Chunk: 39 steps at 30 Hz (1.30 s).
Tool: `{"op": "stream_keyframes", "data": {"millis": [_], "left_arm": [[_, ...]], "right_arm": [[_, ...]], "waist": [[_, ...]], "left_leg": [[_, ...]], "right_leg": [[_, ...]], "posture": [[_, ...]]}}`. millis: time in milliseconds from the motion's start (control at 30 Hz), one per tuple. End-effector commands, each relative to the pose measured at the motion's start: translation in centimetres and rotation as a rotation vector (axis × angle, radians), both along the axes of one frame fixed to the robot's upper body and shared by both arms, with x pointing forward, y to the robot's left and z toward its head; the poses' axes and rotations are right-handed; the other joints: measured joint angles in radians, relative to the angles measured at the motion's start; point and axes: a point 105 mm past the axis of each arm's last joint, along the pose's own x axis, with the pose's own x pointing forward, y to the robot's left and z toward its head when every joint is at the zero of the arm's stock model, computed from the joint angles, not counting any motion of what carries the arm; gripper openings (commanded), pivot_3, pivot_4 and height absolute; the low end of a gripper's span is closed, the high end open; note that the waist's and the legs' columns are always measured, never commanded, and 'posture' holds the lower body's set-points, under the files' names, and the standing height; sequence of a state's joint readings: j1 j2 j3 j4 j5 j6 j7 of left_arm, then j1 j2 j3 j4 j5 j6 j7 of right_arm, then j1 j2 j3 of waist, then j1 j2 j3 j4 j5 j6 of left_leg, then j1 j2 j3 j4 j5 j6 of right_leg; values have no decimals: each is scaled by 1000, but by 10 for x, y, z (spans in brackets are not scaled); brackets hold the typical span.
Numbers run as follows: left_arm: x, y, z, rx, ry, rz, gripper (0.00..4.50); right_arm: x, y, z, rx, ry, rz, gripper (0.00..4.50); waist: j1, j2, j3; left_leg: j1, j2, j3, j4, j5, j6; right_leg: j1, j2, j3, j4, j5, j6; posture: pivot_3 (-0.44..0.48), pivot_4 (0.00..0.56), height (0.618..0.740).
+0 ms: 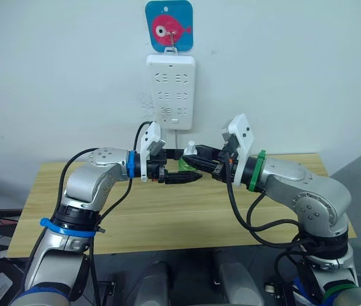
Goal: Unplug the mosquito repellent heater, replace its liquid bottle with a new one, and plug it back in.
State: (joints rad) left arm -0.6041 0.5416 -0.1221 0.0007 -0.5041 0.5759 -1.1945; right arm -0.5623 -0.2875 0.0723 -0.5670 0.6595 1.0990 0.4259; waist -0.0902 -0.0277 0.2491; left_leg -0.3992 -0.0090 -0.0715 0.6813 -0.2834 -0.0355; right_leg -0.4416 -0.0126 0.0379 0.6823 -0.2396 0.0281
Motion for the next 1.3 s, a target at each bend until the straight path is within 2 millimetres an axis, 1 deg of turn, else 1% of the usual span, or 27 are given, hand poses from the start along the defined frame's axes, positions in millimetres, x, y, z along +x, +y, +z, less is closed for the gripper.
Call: {"op": "stream_keyframes", "data": {"millis": [33,133,233,267,333,433,567,633,667,700,733,767,800,833,900,1000,1067,1167,1267,1300], "left_arm": [[1,-1,15,-24,-56,-10,2387],[-4,0,15,-19,-56,-39,2322],[-14,1,13,-5,-49,-97,2322],[-17,2,12,2,-47,-118,2322],[-22,3,12,11,-45,-143,2322],[-23,5,14,11,-53,-148,2322],[-24,6,16,4,-68,-142,2322],[-24,6,15,-4,-70,-130,2322],[-25,6,14,-6,-70,-126,2322],[-25,6,12,-14,-66,-115,2322],[-25,6,11,-19,-63,-107,2322],[-24,6,9,-29,-65,-80,2322],[-22,6,8,-36,-67,-60,2322],[-21,6,6,-44,-72,-34,2322],[-18,5,3,-66,-80,9,2322],[-14,0,-2,-84,-114,65,2322],[-11,-4,-6,-84,-139,89,2322],[-9,-9,-8,-93,-156,104,2322],[-6,-14,-7,-104,-167,108,2322],[-5,-15,-7,-105,-170,108,2322]], "right_arm": [[-14,6,6,8,-40,64,1061],[-17,6,5,0,-40,97,1061],[-33,10,8,-31,-56,298,1061],[-37,10,9,-58,-57,376,1061],[-36,7,9,-128,-54,492,1061],[-33,2,7,-195,-30,599,1061],[-27,1,6,-218,-25,618,1061],[-22,-1,6,-219,-30,581,1061],[-20,-3,6,-221,-33,565,1761],[-15,-8,8,-223,-44,521,1952],[-12,-11,9,-225,-51,492,2300],[-9,-21,10,-234,-66,440,2674],[-7,-27,11,-242,-77,406,2914],[-8,-36,11,-243,-83,361,3346],[-12,-45,12,-228,-89,291,3397],[-19,-48,14,-163,-117,170,3397],[-24,-40,14,-134,-160,94,3397],[-17,-27,12,-102,-197,-48,3397],[-14,-9,5,-65,-171,-99,3397],[-14,-6,4,-64,-169,-103,3397]], "waist": [[0,0,-1],[0,0,-3],[0,0,-4],[0,0,-4],[-1,0,-5],[2,0,-7],[5,1,-10],[5,1,-11],[6,1,-11],[6,1,-11],[7,1,-11],[7,1,-11],[8,1,-12],[10,1,-12],[15,1,-12],[19,1,-12],[15,1,-13],[4,1,-16],[1,1,-17],[1,1,-18]], "left_leg": [[0,0,0,0,0,0],[0,0,0,0,0,0],[0,0,0,0,0,0],[0,0,1,0,0,0],[1,0,2,0,0,0],[3,1,4,0,1,2],[2,2,1,0,1,2],[2,2,1,0,1,2],[2,2,2,0,1,2],[2,2,2,0,1,2],[2,2,2,0,1,2],[1,2,1,0,1,2],[1,2,1,1,1,2],[1,1,1,1,1,2],[1,1,0,1,1,2],[0,1,0,1,1,2],[1,1,0,1,1,2],[2,2,1,1,1,1],[3,2,2,1,3,0],[3,2,2,1,3,0]], "right_leg": [[0,0,0,0,0,0],[0,0,0,0,0,0],[0,0,0,0,0,0],[0,0,0,0,0,0],[0,1,-1,0,0,0],[2,3,0,0,1,0],[2,4,-1,0,2,0],[1,4,0,0,2,0],[1,4,0,0,2,0],[1,4,0,0,2,0],[1,3,0,0,2,0],[1,3,0,0,2,0],[1,3,0,0,2,0],[1,3,0,-1,2,0],[1,2,0,-1,2,0],[1,1,1,-1,2,0],[1,2,1,0,2,0],[2,2,2,1,2,-1],[2,3,3,1,4,-1],[2,4,3,1,5,-1]], "posture": [[-138,168,740],[-133,166,740],[-133,166,740],[-114,163,740],[-88,163,740],[-70,162,740],[-52,158,740],[-52,158,740],[-52,158,740],[-75,165,740],[-82,165,740],[-87,165,740],[-95,169,740],[-100,172,740],[-104,173,740],[-119,177,740],[-130,176,740],[-147,178,740],[-157,176,740],[-157,176,740]]}}
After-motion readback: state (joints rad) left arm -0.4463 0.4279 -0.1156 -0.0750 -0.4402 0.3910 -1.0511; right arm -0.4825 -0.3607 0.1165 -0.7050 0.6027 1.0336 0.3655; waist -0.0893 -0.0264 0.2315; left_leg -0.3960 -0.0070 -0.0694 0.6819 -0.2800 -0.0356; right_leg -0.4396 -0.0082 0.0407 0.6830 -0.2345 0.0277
